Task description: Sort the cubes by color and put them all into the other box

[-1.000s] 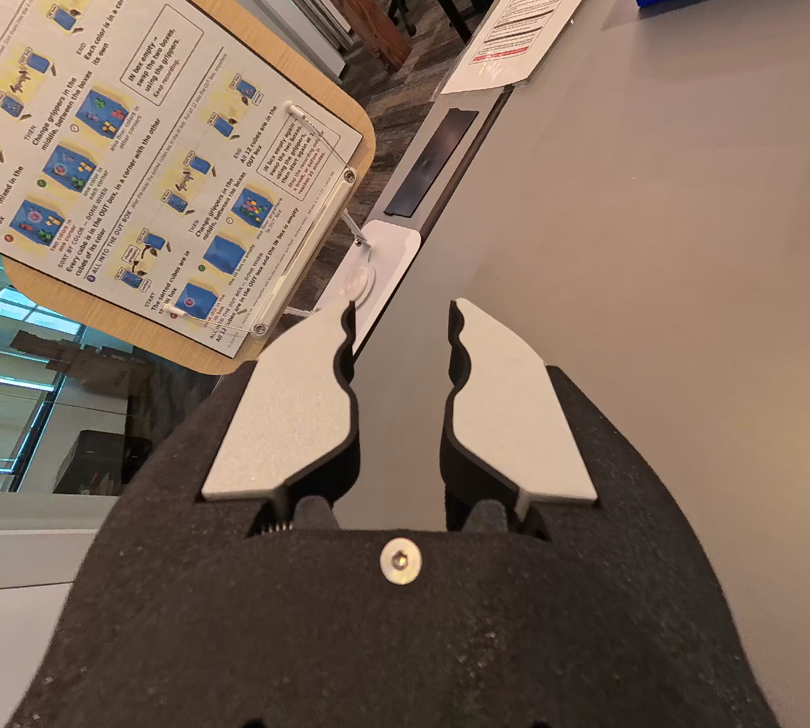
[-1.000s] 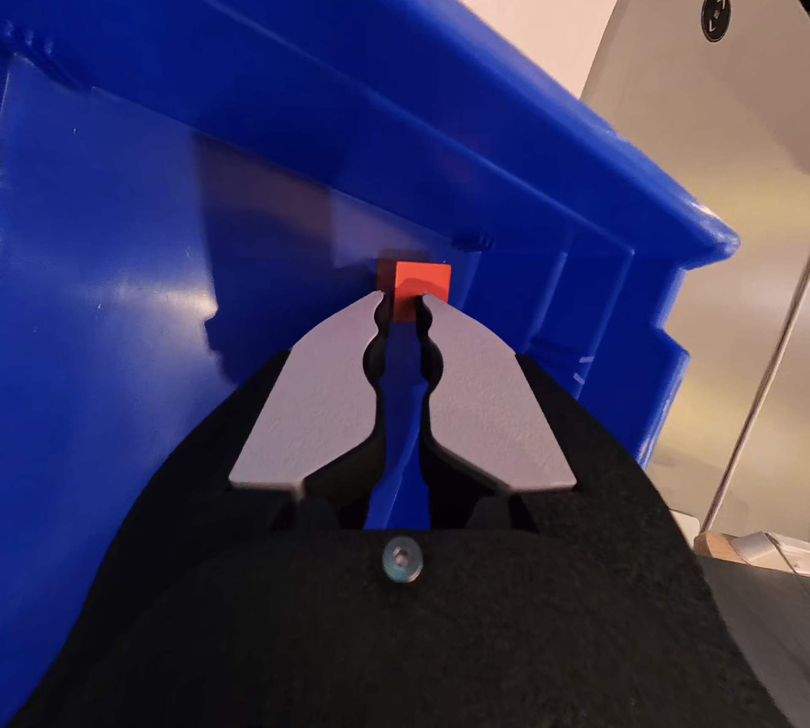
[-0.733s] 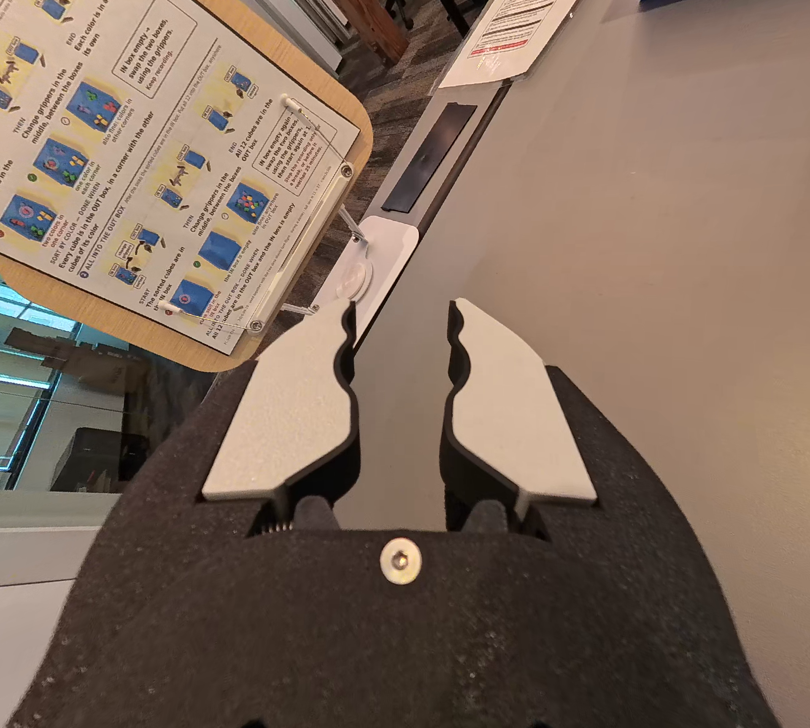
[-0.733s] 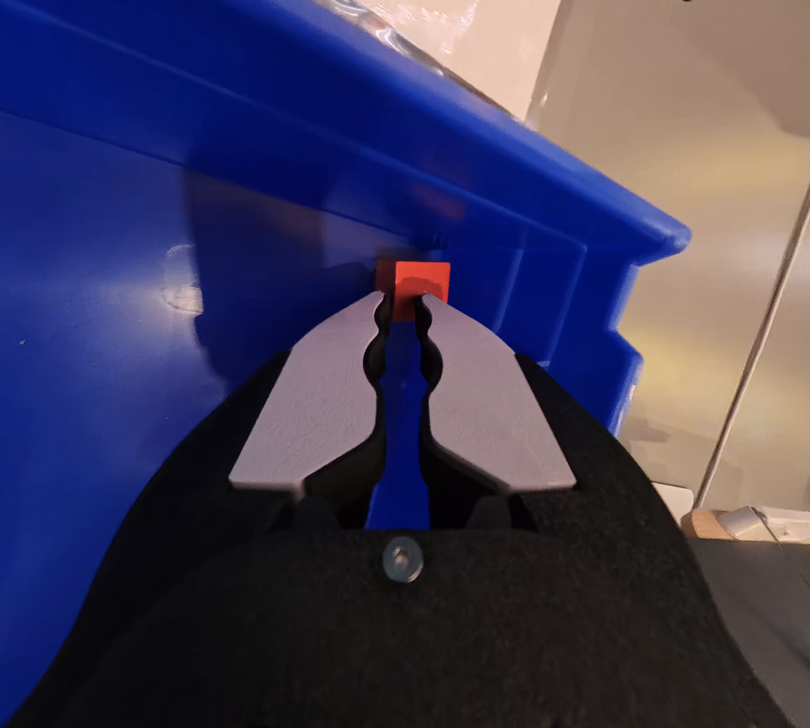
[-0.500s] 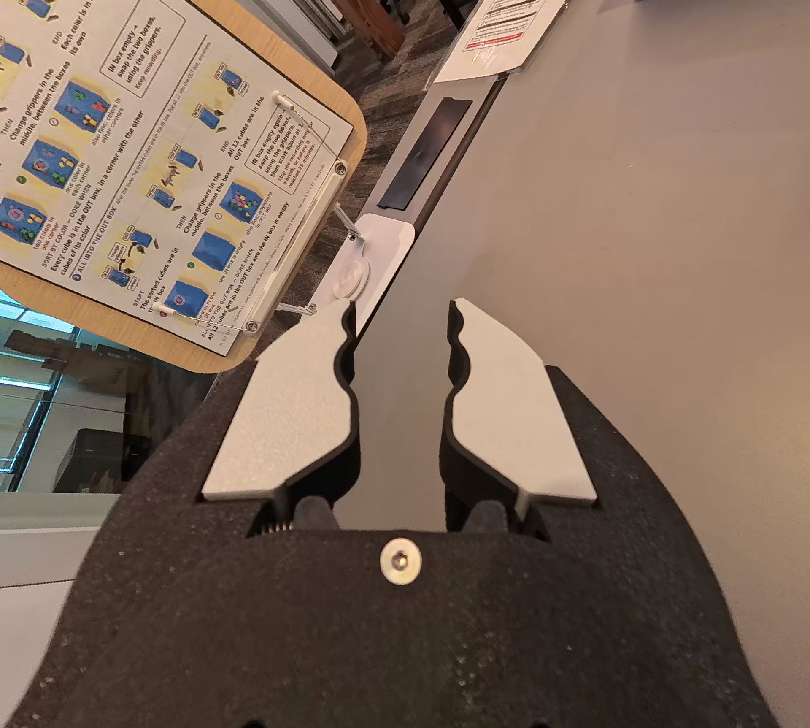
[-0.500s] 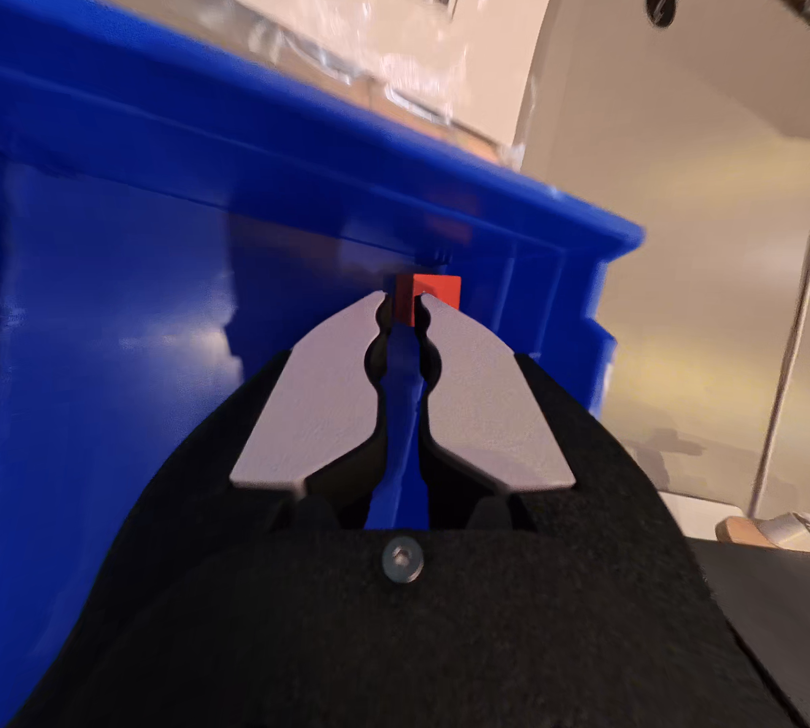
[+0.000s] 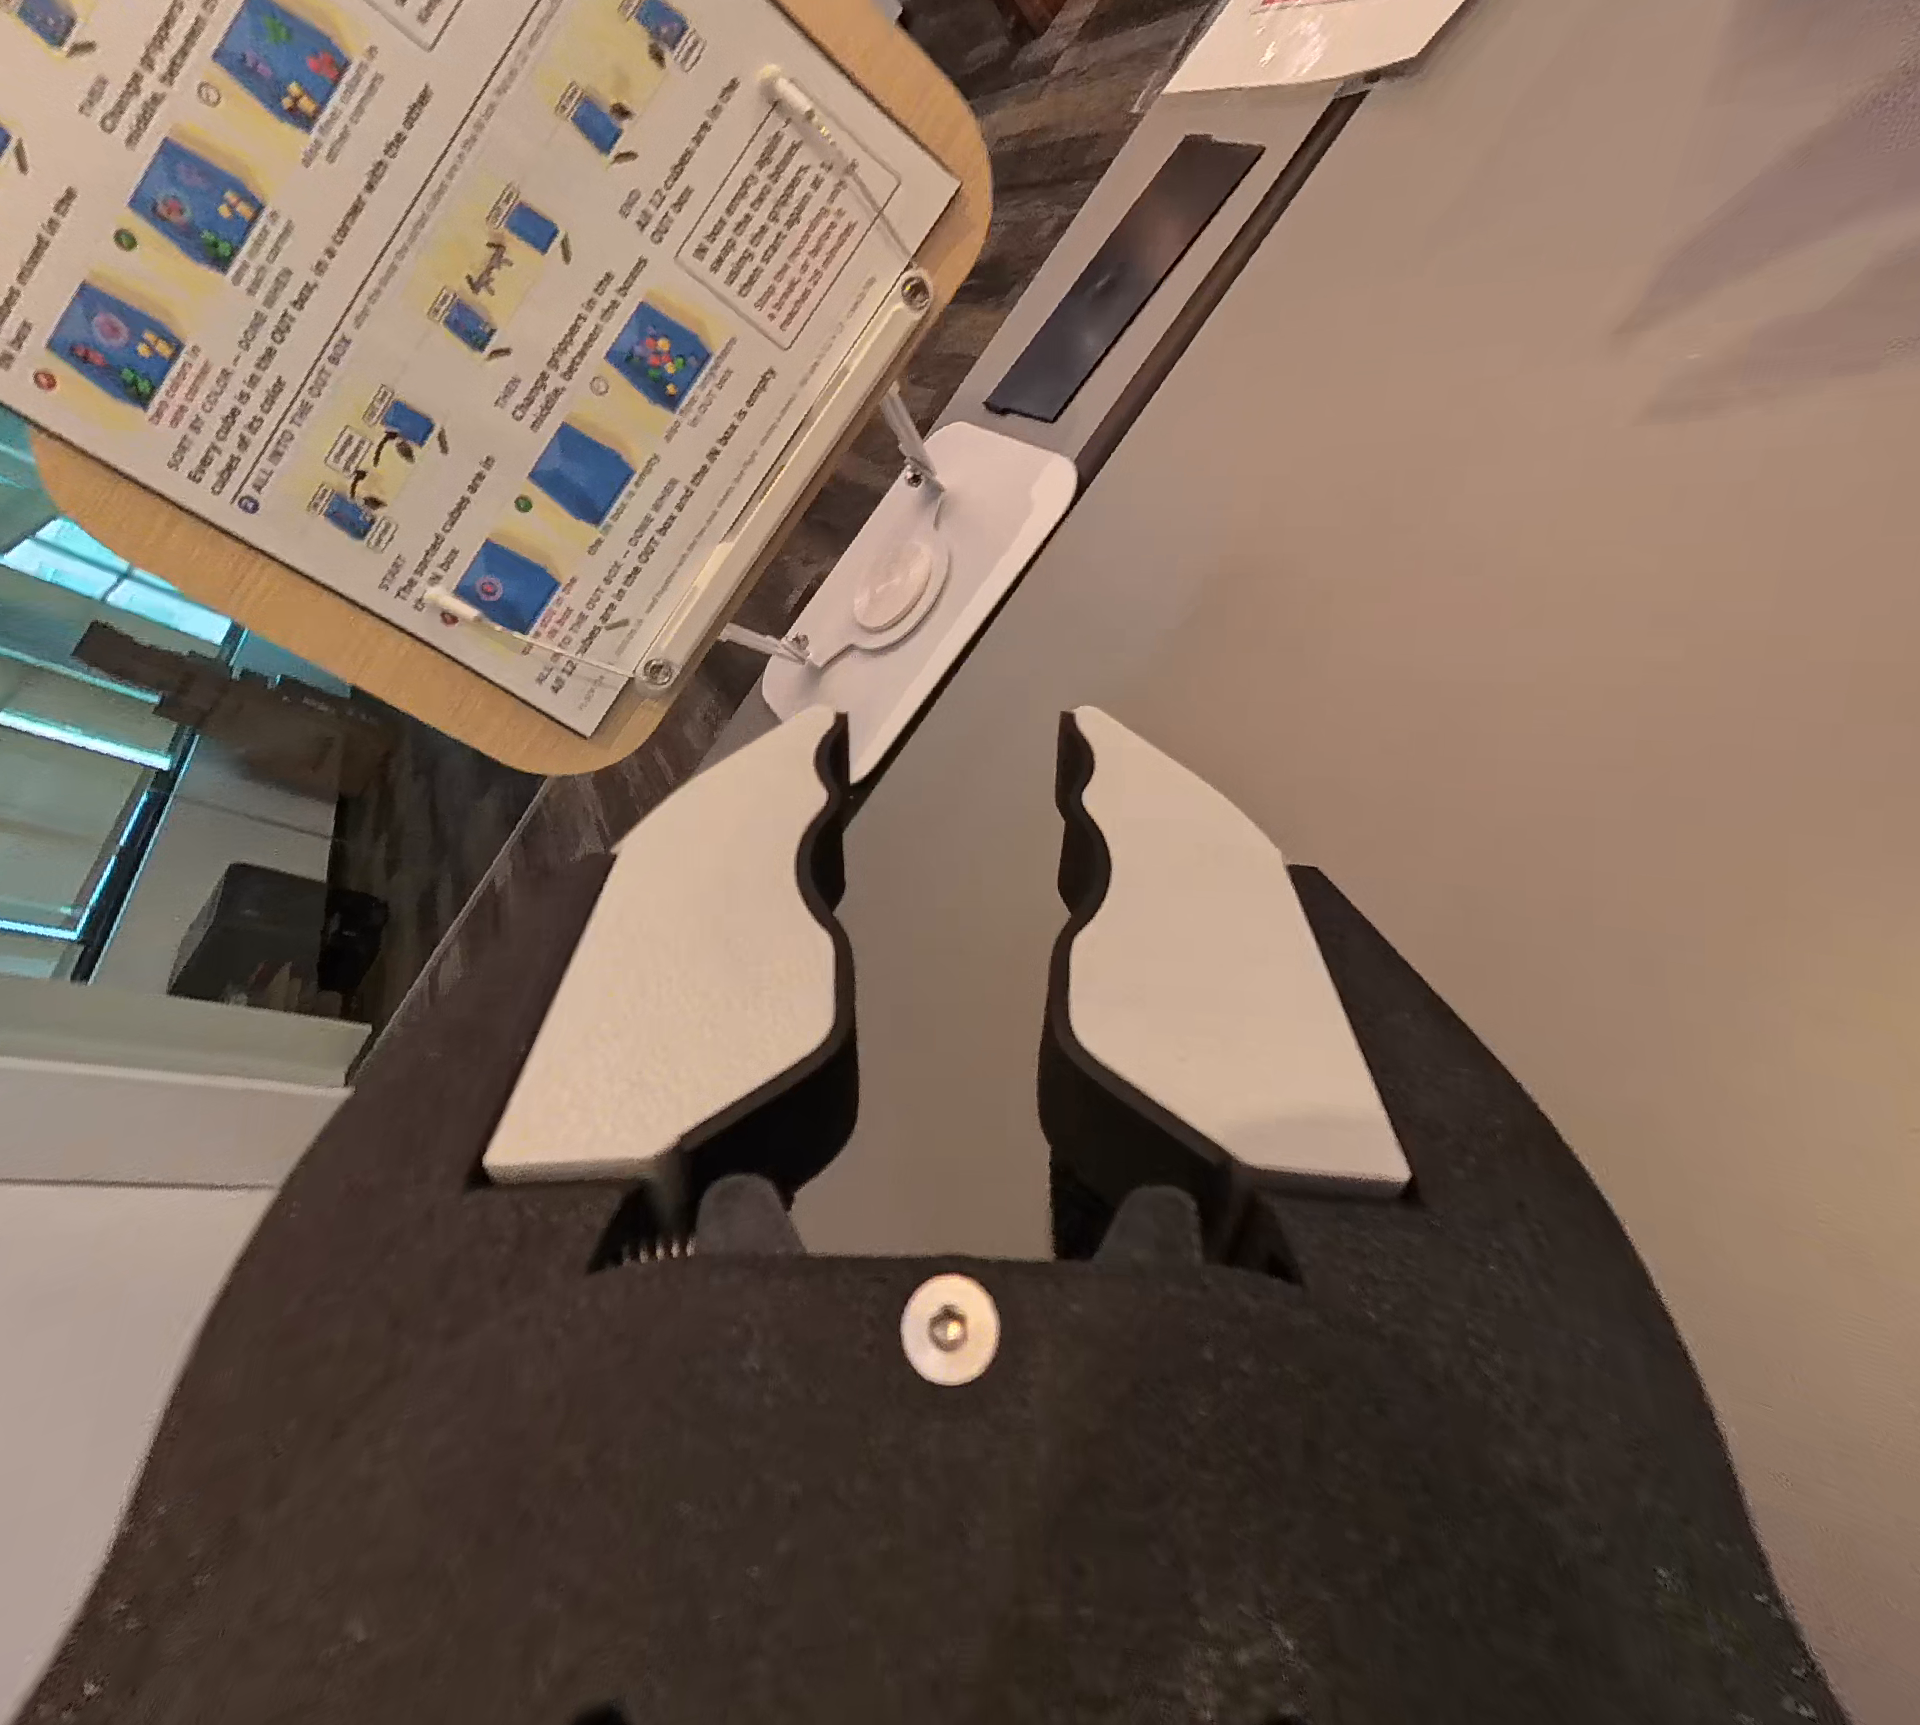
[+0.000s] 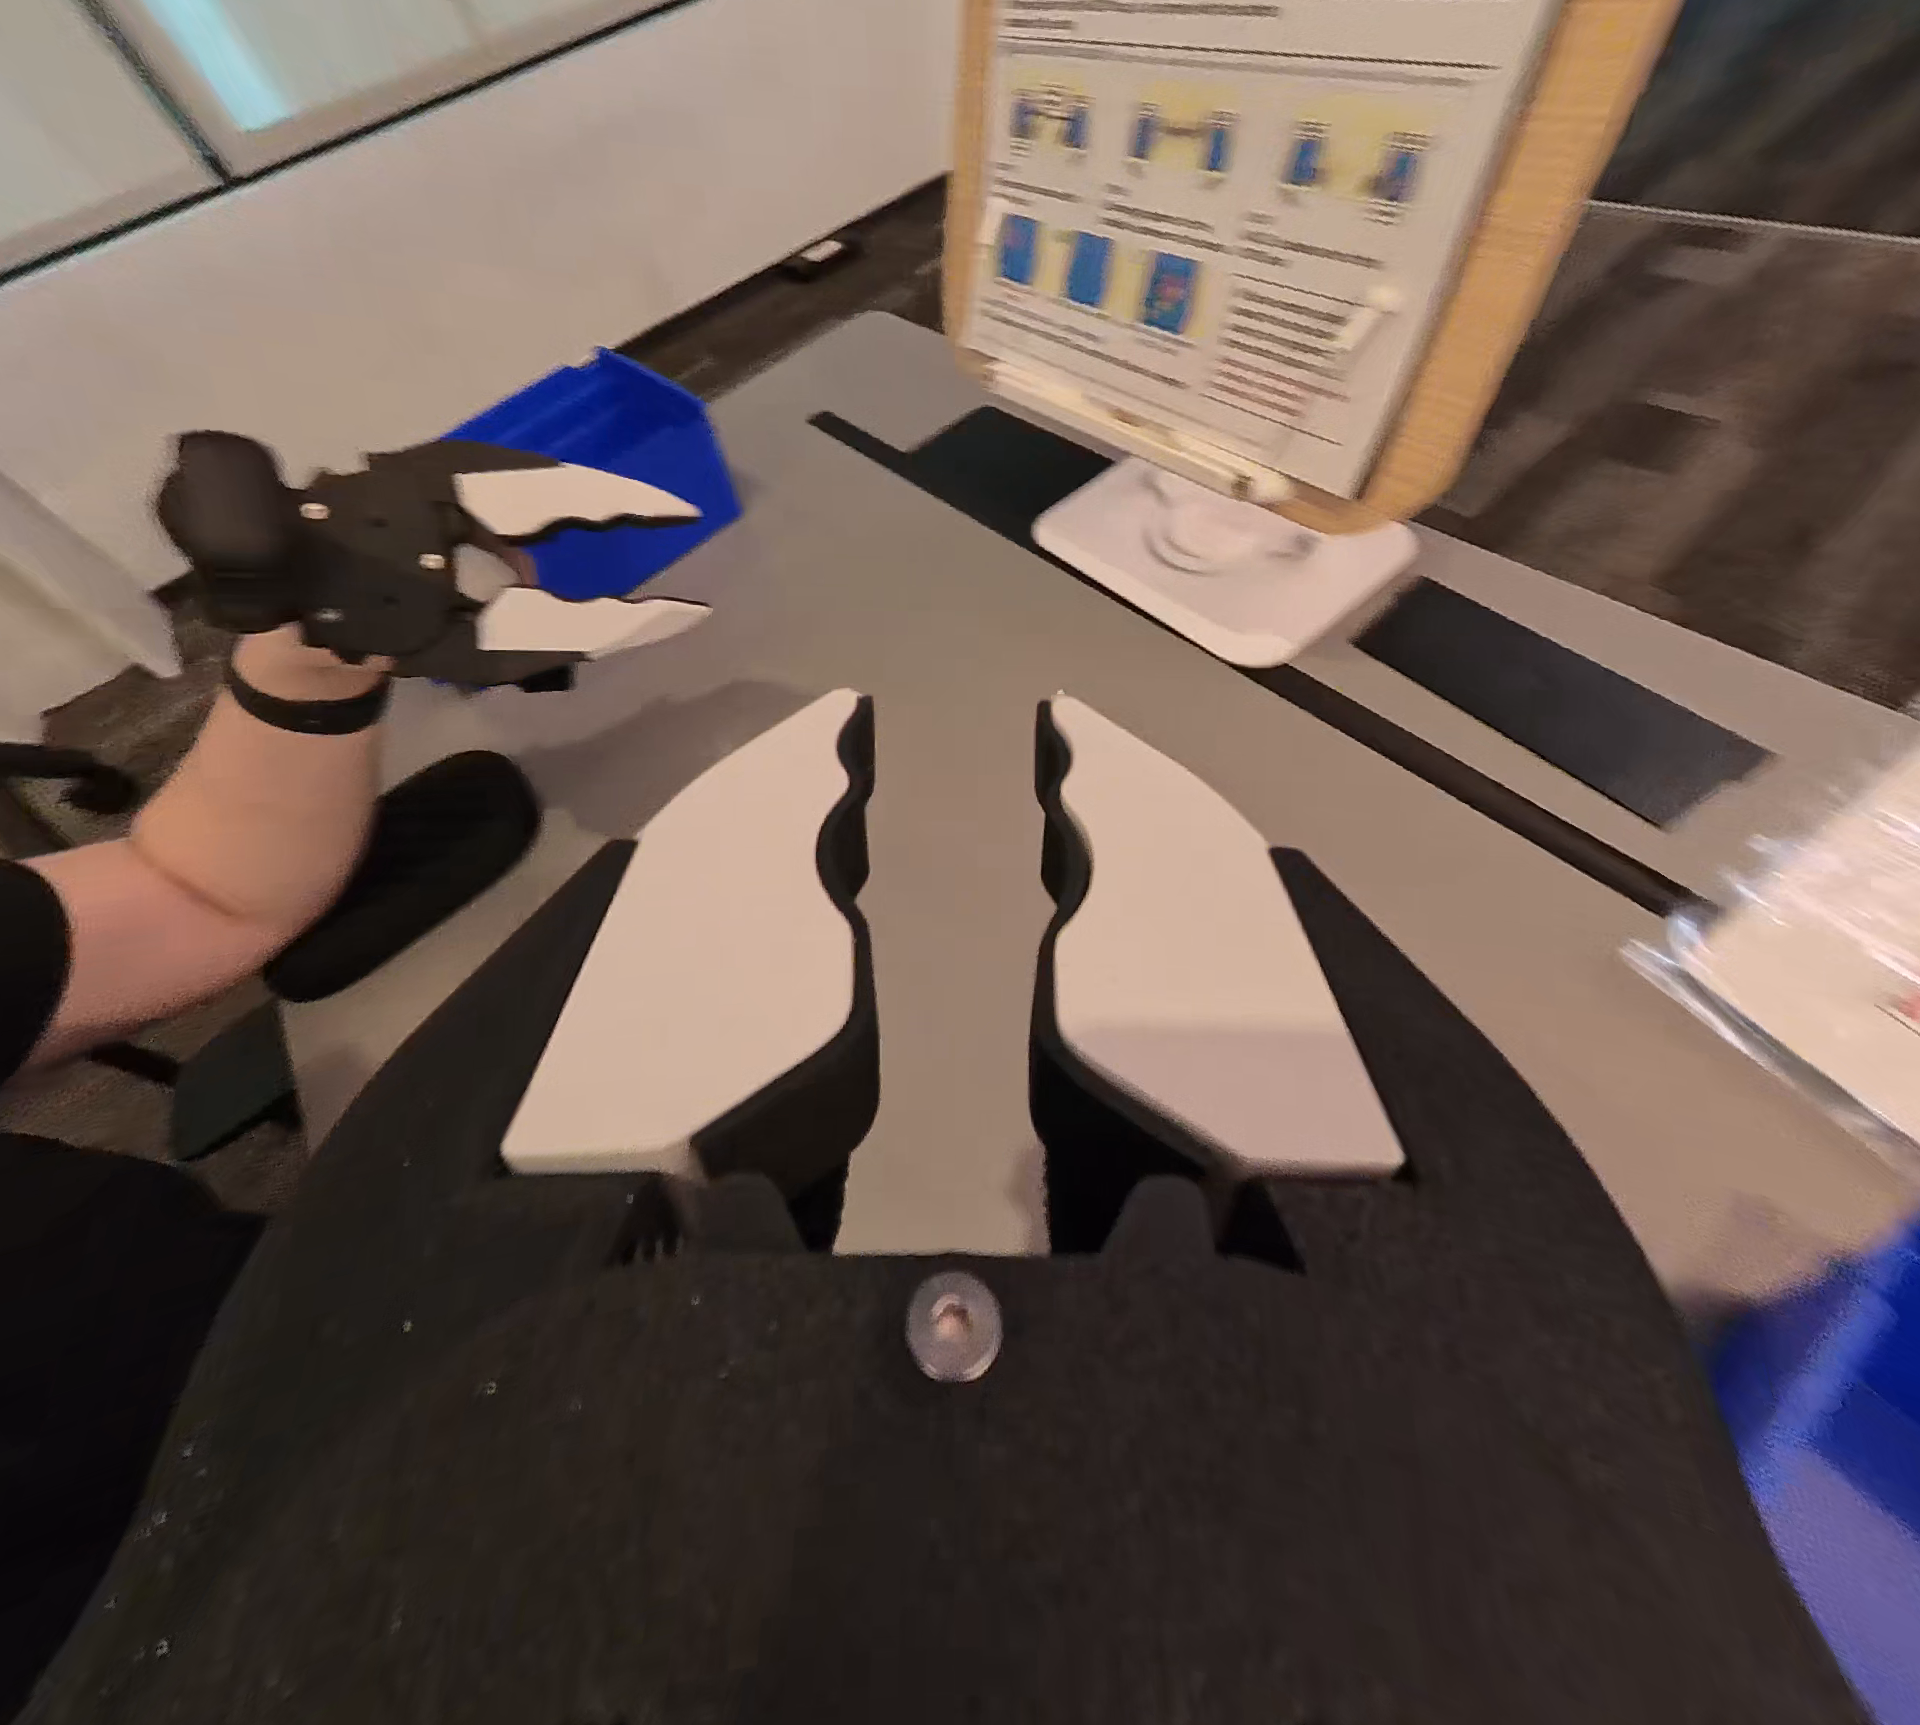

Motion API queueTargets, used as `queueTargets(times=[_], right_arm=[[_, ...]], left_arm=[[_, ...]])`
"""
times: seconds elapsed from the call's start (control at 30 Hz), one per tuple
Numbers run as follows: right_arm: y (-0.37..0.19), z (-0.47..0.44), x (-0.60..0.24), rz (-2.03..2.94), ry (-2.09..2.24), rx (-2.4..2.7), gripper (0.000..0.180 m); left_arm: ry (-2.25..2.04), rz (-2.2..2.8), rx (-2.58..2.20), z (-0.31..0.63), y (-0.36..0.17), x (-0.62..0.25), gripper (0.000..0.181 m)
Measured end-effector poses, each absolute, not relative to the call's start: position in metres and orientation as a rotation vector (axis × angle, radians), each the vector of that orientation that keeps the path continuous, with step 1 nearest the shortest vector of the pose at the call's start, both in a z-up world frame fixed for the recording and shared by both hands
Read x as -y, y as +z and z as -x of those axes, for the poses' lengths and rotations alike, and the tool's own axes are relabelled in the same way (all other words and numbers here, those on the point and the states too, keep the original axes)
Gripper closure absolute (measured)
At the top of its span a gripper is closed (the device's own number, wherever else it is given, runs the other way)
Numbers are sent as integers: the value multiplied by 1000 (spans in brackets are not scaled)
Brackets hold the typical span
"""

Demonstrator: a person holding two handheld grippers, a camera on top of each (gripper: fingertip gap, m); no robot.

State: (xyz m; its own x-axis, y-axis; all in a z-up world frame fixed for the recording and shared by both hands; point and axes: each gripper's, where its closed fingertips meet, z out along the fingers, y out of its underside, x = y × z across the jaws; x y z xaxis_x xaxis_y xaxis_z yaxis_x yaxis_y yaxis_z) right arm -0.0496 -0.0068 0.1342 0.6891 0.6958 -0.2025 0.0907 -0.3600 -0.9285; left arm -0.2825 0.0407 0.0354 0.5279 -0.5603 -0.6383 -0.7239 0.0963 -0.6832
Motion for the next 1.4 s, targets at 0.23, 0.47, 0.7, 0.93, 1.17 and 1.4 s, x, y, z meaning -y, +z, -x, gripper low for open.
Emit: queueTargets(times=[0.23, 0.47, 0.7, 0.93, 1.17, 1.4], right_arm=[[111, 91, -15, 1847, 820, 572, 154], [113, 60, -24, 1811, 799, 475, 156], [112, 39, -26, 1822, 796, 414, 156], [99, 27, -26, 1868, 749, 383, 156], [93, 12, -27, 1882, 754, 337, 156], [91, 0, -30, 1886, 750, 303, 156]], left_arm=[[246, 1631, -1002, 335, 60, -47, 139], [464, 1832, -842, 492, 78, -33, 142], [407, 2457, -459, 658, -38, -70, 136], [199, 2600, -222, 676, -86, -95, 141], [226, 2710, -200, 677, -109, -100, 135], [405, 2794, -239, 691, -127, -92, 136]])
